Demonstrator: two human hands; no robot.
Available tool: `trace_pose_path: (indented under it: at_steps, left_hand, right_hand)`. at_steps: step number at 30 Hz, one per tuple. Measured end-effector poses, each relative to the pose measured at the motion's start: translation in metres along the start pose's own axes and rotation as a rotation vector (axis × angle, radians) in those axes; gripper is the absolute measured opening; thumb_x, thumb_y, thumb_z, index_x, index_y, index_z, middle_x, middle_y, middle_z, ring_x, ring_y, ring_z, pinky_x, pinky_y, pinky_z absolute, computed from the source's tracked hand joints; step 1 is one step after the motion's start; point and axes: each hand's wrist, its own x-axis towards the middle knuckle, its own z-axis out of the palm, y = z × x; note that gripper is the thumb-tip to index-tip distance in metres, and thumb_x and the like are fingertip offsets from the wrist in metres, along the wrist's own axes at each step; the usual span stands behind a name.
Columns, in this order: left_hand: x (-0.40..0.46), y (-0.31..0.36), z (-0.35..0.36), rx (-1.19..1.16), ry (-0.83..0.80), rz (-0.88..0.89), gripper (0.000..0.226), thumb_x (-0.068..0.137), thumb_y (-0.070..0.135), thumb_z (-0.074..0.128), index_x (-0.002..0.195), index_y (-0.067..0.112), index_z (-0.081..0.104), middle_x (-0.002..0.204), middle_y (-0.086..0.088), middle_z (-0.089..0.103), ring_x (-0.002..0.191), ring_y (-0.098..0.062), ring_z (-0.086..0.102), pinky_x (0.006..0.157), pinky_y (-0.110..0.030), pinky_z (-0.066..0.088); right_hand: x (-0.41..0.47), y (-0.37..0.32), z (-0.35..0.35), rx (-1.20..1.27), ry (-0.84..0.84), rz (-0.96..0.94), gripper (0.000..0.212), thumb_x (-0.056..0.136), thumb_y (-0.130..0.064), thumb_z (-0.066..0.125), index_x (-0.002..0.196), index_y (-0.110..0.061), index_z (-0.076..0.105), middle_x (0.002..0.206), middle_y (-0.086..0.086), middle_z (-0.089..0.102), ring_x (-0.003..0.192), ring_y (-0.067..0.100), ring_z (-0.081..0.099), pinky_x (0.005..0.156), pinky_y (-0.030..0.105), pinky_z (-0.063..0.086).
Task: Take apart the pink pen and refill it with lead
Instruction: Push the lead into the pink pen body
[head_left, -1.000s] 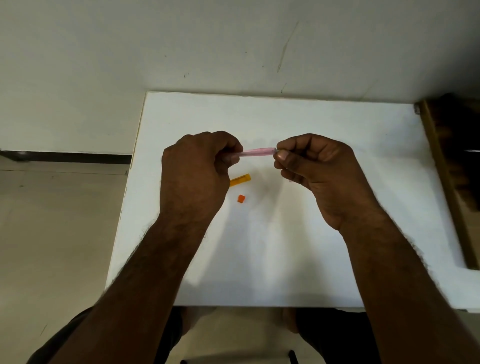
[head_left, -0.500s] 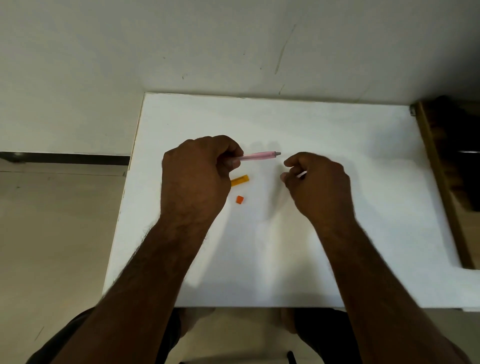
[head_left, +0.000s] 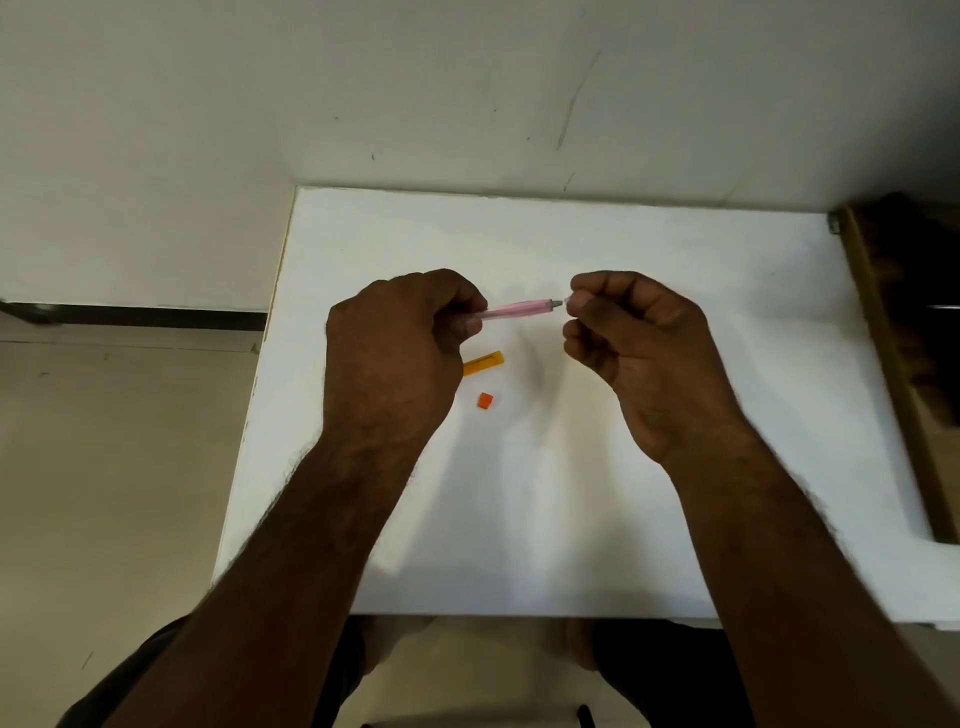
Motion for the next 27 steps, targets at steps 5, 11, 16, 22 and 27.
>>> trace_pose_path:
  at_steps: [5, 11, 16, 22, 27]
  left_hand:
    - [0.0006, 0.0012, 0.0011, 0.0, 0.016, 0.003, 0.01, 0.09, 0.02, 0.067, 0.095, 0.024, 0.074, 0.09, 0.009, 0.075, 0.088, -0.017, 0.067, 0.084, -0.039, 0.052]
    - [0.0009, -0.0002, 0.0013, 0.004, 0.008, -0.001, 0.01, 0.091, 0.02, 0.066, 0.095, 0.024, 0.074, 0.09, 0.008, 0.075, 0.089, -0.018, 0.066, 0.084, -0.039, 0.052]
    - [0.0015, -0.0007, 0.0015, 0.002, 0.011, -0.005, 0.01, 0.09, 0.02, 0.067, 0.094, 0.024, 0.074, 0.089, 0.008, 0.075, 0.088, -0.017, 0.066, 0.084, -0.039, 0.052]
    - [0.0023, -0.0028, 0.0016, 0.012, 0.011, -0.009, 0.01, 0.09, 0.021, 0.066, 0.095, 0.024, 0.075, 0.091, 0.007, 0.075, 0.09, -0.019, 0.067, 0.086, -0.04, 0.052]
    - [0.002, -0.0028, 0.0016, 0.021, 0.008, -0.007, 0.01, 0.091, 0.021, 0.066, 0.095, 0.024, 0.075, 0.091, 0.007, 0.075, 0.09, -0.019, 0.067, 0.086, -0.04, 0.052]
  right_hand:
    - [-0.0023, -0.0053, -0.0015, 0.048, -0.008, -0.004, 0.012, 0.091, -0.003, 0.072, 0.098, -0.011, 0.077, 0.09, 0.007, 0.076, 0.075, 0.019, 0.071, 0.073, 0.025, 0.057]
    - [-0.0031, -0.0058, 0.0002, 0.018, -0.018, -0.011, 0.013, 0.09, -0.003, 0.073, 0.097, -0.012, 0.078, 0.089, 0.007, 0.077, 0.076, 0.02, 0.072, 0.072, 0.025, 0.057]
    - [-0.0026, -0.0043, 0.0007, -0.03, -0.023, -0.035, 0.013, 0.091, -0.003, 0.072, 0.098, -0.012, 0.078, 0.088, 0.007, 0.078, 0.076, 0.019, 0.073, 0.072, 0.025, 0.057]
    - [-0.0011, -0.0026, 0.0016, -0.077, -0.038, -0.064, 0.014, 0.091, -0.002, 0.072, 0.097, -0.014, 0.078, 0.09, 0.011, 0.078, 0.078, 0.021, 0.073, 0.072, 0.027, 0.057]
    - [-0.0008, -0.0013, 0.0022, -0.137, -0.059, -0.111, 0.016, 0.09, 0.0, 0.072, 0.098, -0.013, 0.077, 0.09, 0.009, 0.079, 0.078, 0.02, 0.073, 0.071, 0.027, 0.057]
